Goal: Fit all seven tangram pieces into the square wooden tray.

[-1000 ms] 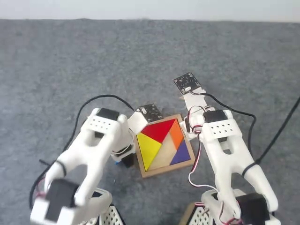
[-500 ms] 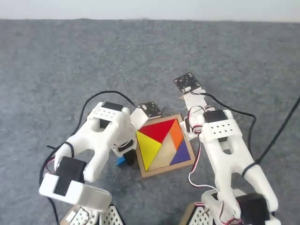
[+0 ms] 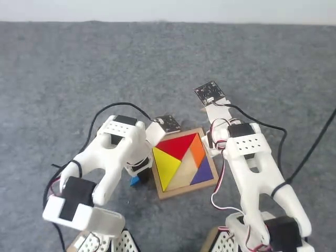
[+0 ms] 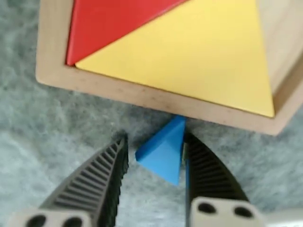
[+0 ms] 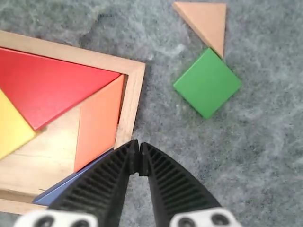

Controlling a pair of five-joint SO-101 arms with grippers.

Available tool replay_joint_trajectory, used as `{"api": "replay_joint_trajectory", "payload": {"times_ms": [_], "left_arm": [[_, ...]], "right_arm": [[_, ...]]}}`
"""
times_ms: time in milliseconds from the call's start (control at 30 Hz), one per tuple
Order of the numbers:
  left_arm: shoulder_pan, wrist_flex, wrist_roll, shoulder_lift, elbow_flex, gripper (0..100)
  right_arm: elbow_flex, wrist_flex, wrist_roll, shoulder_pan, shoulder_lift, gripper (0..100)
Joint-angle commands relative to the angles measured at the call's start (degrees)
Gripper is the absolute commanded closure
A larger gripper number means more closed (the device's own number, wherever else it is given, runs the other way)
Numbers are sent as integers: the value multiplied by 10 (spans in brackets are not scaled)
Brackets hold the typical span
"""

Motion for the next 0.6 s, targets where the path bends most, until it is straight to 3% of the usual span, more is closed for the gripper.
{"api": "replay_joint_trajectory", "payload": {"times_ms": [0, 567], "left_arm": [[-3, 1, 32, 7, 9, 850], [-2, -7, 63, 1, 21, 885]], "right_arm": [[-3, -4, 6, 8, -7, 991], [-3, -4, 6, 8, -7, 991]]}}
